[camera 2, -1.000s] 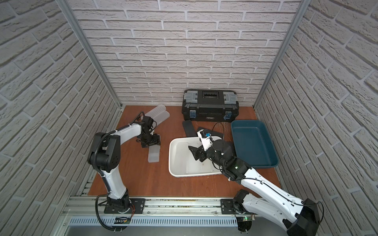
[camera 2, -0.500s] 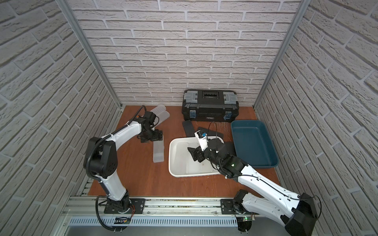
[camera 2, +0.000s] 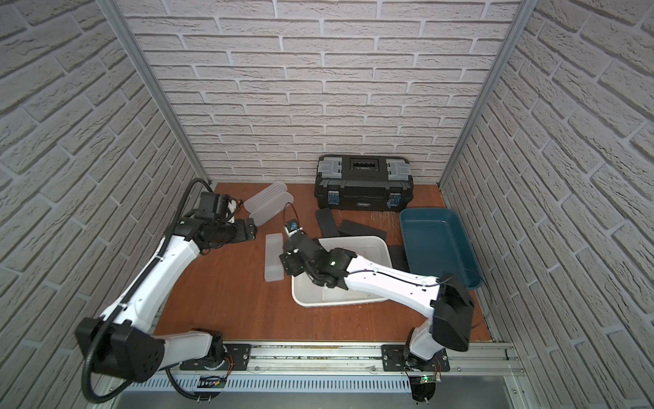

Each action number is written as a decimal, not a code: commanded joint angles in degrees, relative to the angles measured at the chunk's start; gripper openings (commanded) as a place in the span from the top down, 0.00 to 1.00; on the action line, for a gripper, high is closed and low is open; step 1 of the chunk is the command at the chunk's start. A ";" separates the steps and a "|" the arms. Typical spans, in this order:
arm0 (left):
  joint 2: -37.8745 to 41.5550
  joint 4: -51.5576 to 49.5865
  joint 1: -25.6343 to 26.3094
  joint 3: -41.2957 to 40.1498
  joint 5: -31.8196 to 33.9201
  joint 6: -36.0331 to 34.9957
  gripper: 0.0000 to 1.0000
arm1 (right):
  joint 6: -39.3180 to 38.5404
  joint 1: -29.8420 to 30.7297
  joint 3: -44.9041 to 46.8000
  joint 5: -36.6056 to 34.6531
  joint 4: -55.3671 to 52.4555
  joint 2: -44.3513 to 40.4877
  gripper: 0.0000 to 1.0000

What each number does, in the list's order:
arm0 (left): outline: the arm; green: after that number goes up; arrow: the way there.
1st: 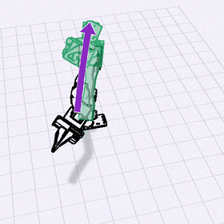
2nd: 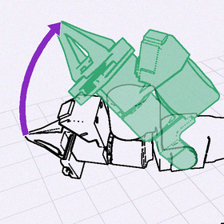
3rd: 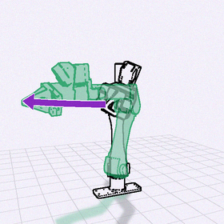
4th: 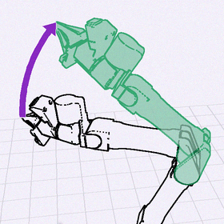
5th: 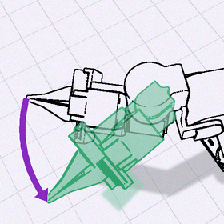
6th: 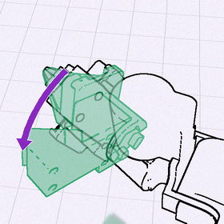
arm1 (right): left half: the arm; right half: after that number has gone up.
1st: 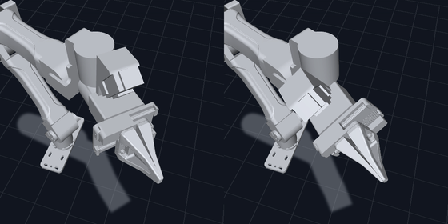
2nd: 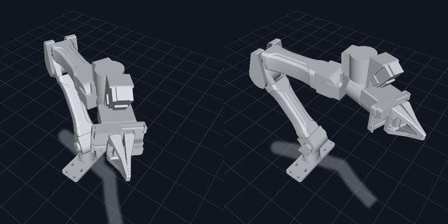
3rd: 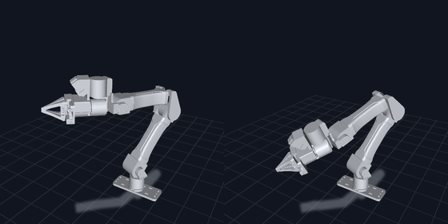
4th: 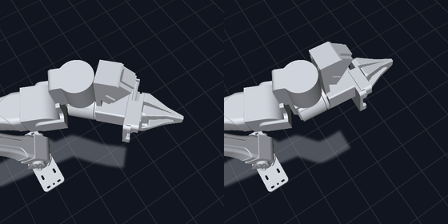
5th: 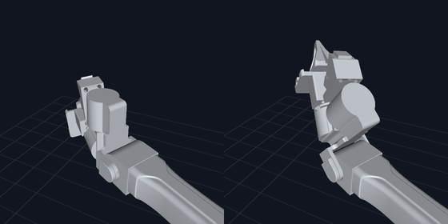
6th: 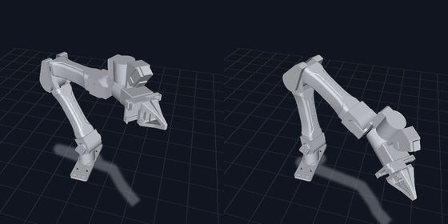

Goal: Place the pencil cases by color into the storage box
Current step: Move the pencil case to the center of the board, then pick up the pencil case from the center of the board.

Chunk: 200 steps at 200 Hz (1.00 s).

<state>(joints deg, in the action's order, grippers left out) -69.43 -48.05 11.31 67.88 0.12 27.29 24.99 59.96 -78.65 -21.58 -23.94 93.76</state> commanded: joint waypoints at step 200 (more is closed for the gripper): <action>22.90 11.36 -26.49 -12.75 -12.51 6.83 0.02 | 20.36 2.61 -35.09 2.81 -14.15 36.30 0.09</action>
<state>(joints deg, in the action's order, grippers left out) -46.41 -40.10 -14.74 53.93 -10.17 34.33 43.79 62.37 -112.95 -18.63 -37.50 130.06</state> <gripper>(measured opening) 0.983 0.899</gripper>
